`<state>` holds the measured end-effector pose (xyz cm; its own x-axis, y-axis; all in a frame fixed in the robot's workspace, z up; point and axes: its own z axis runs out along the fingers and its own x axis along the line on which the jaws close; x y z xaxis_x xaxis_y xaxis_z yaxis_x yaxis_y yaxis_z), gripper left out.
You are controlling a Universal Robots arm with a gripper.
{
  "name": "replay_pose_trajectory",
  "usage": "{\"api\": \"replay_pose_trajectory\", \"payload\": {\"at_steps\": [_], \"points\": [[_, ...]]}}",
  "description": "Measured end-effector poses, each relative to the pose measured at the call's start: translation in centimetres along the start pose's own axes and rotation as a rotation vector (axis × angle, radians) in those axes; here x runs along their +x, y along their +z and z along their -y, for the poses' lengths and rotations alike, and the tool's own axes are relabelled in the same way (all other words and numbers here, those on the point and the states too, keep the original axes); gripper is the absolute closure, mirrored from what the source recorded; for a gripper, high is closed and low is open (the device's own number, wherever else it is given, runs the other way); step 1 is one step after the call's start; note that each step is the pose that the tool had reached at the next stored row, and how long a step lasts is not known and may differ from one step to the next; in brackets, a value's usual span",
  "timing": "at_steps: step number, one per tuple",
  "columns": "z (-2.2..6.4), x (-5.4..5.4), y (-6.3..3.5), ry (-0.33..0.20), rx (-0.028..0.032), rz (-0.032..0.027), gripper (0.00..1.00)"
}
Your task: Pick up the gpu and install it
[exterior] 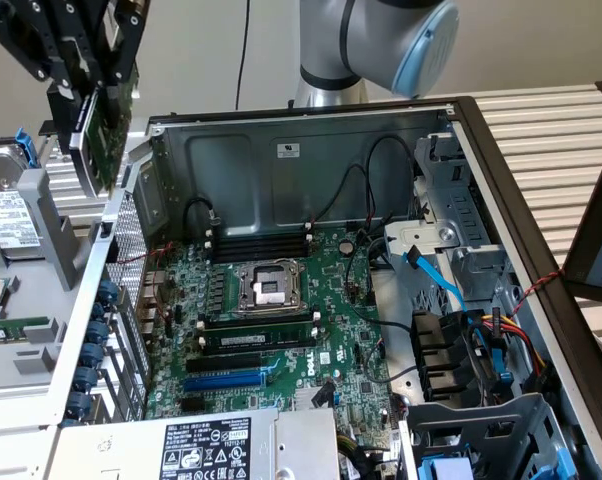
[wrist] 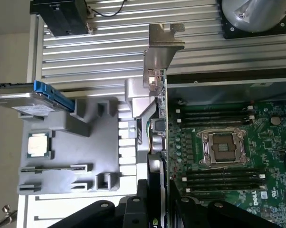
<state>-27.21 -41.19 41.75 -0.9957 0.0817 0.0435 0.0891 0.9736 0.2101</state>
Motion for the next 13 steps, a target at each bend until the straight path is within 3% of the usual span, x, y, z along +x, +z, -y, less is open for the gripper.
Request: {"api": "replay_pose_trajectory", "payload": {"at_steps": [5,9,13], "points": [[1.30,-1.4,-0.55,0.002,0.0008,-0.0105,0.73],[1.80,-2.8,-1.00,0.005,0.0023,-0.0244,0.73],[2.06,-4.5,-1.42,0.008,0.0034,-0.0344,0.73]]}}
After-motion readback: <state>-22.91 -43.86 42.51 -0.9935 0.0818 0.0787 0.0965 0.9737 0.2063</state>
